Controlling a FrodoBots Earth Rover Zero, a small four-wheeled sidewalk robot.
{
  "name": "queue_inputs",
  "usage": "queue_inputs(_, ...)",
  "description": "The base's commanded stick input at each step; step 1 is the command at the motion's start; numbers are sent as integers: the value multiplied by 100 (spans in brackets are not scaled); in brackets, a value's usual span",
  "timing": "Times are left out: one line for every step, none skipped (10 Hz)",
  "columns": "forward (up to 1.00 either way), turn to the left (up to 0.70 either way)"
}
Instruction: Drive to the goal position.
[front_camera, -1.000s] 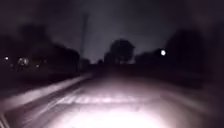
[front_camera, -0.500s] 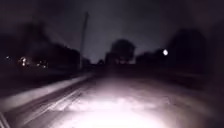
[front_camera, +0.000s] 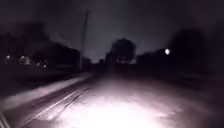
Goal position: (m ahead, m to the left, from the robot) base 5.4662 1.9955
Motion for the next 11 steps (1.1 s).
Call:
queue_inputs(70,0)
queue_inputs(70,0)
queue_inputs(70,0)
queue_inputs(70,0)
queue_inputs(70,0)
queue_inputs(70,0)
queue_inputs(70,0)
queue_inputs(70,0)
queue_inputs(70,0)
queue_inputs(70,0)
queue_inputs(70,0)
